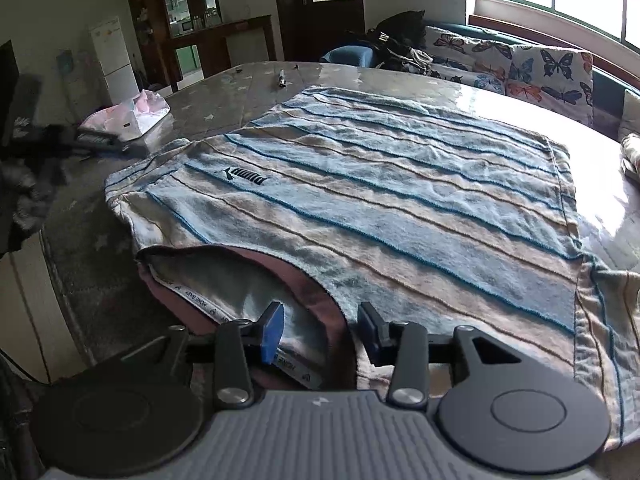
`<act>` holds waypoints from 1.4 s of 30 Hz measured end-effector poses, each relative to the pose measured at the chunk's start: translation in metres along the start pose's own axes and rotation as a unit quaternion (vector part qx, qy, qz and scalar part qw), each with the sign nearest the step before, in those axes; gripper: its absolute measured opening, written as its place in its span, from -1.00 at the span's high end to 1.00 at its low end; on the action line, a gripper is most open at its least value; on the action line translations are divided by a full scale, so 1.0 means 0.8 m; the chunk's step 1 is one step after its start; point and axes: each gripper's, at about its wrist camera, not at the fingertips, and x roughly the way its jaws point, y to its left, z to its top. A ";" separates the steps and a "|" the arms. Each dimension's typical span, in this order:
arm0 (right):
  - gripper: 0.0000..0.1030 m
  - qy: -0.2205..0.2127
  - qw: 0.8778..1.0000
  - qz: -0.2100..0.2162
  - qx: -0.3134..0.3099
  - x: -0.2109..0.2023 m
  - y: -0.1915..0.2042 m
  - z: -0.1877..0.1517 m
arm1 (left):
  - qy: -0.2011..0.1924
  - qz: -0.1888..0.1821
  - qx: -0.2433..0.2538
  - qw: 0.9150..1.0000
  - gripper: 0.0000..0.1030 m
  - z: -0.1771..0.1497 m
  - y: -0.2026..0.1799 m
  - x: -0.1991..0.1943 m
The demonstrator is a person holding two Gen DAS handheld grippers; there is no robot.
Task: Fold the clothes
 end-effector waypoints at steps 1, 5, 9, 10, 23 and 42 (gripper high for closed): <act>0.20 -0.001 1.000 0.002 -0.001 -0.001 0.000 0.002 | 0.003 0.005 -0.006 1.000 0.02 -0.004 0.004 -0.004; 0.20 -0.009 1.000 0.010 -0.017 -0.002 0.008 0.011 | 0.014 0.025 -0.029 0.999 -0.02 -0.020 0.020 -0.021; 0.20 -0.016 0.998 0.037 -0.044 0.002 0.028 0.028 | 0.017 0.026 -0.035 0.999 0.01 -0.023 0.018 -0.016; 0.20 -0.018 0.997 0.049 -0.052 0.005 0.036 0.033 | 0.017 0.026 -0.035 0.999 0.03 -0.023 0.017 -0.015; 0.26 0.011 0.972 0.177 -0.151 0.075 0.137 0.074 | -0.009 0.028 -0.038 0.999 0.90 -0.016 0.024 -0.012; 0.26 0.028 0.967 0.201 -0.152 0.106 0.150 0.090 | -0.011 0.038 -0.091 0.995 0.24 -0.020 0.046 -0.036</act>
